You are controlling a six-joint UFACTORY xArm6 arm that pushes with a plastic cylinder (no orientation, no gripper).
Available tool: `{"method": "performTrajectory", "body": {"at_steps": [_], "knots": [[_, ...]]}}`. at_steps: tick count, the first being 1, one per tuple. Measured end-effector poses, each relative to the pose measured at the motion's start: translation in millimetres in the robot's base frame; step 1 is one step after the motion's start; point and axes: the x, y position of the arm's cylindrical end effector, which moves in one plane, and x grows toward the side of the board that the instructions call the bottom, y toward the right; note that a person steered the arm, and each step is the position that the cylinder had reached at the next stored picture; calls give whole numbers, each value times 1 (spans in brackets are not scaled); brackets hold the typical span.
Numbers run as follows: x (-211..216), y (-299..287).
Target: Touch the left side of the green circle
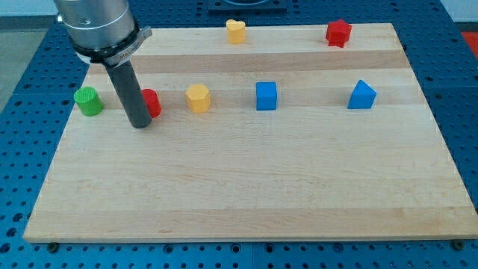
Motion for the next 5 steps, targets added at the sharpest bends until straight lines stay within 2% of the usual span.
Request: {"method": "performTrajectory", "body": {"at_steps": [2, 3, 4, 5], "knots": [[-3, 0], [28, -31], [23, -119], [17, -127]]}}
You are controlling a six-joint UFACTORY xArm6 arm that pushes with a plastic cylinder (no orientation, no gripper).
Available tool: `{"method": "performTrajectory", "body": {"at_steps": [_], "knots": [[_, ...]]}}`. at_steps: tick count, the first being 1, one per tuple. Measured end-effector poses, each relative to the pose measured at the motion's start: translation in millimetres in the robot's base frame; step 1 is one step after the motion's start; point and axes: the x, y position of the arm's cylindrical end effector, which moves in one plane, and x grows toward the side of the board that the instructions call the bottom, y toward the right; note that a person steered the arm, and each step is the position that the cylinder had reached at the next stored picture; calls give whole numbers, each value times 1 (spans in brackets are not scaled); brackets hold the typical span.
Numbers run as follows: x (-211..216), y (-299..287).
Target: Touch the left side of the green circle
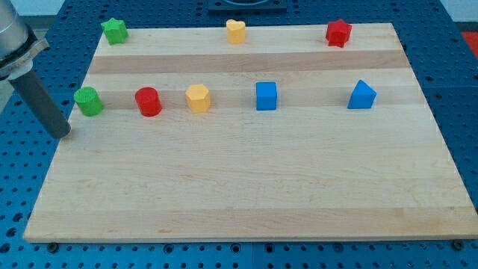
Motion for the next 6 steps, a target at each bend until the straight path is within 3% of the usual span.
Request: {"method": "performTrajectory", "body": {"at_steps": [1, 4, 6], "knots": [[-8, -1], [-154, -1], [-174, 4]]}}
